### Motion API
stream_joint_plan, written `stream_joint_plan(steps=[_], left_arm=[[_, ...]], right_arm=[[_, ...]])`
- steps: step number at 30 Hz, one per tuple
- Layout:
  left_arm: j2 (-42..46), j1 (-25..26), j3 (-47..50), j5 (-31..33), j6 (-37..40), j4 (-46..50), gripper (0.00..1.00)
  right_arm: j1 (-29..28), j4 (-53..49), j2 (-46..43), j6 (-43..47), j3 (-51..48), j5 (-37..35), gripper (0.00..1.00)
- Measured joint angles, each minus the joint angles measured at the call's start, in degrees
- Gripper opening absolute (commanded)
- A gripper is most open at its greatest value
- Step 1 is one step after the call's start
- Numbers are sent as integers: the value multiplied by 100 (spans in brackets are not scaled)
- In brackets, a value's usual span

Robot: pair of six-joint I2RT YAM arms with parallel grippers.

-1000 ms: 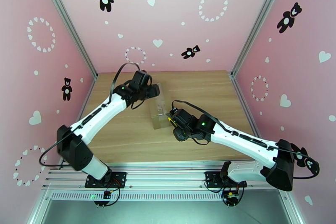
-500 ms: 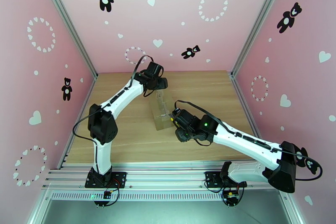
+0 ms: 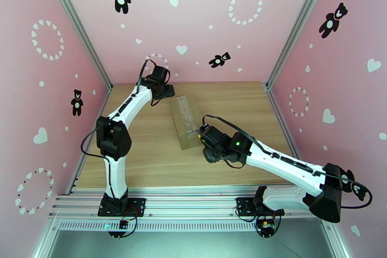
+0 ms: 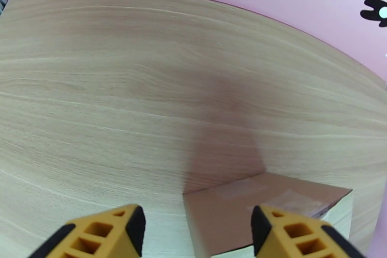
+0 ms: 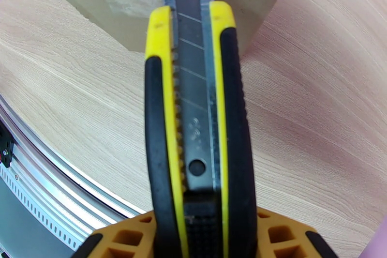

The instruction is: Unpack the express box

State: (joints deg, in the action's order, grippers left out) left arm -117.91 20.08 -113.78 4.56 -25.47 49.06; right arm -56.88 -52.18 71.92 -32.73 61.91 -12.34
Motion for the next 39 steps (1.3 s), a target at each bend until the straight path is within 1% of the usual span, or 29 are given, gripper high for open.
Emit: stream_joint_plan(steps=[9,12,16,18,24,32,39], left_arm=[[-623,-4,-566,-55,284,-17,64],[-807,-2,-684,-205,389,-22,64],[-846,-2,-658,-525,455,-44,64],[-824,-2,-564,-636,470,-160,64],[-466,-35,201,-866,396,-743,63],[-37,-44,896,-1032,236,-1226,62],[216,-44,1305,-1086,96,-1547,62]], right_arm=[[0,9,0,-35,2,4,0],[0,9,0,-72,0,4,0],[0,17,0,-136,0,4,0],[0,31,0,-157,0,4,0],[-7,7,0,-225,-2,17,0],[-4,-59,31,-284,0,7,0],[-7,-149,157,-337,107,-22,0]])
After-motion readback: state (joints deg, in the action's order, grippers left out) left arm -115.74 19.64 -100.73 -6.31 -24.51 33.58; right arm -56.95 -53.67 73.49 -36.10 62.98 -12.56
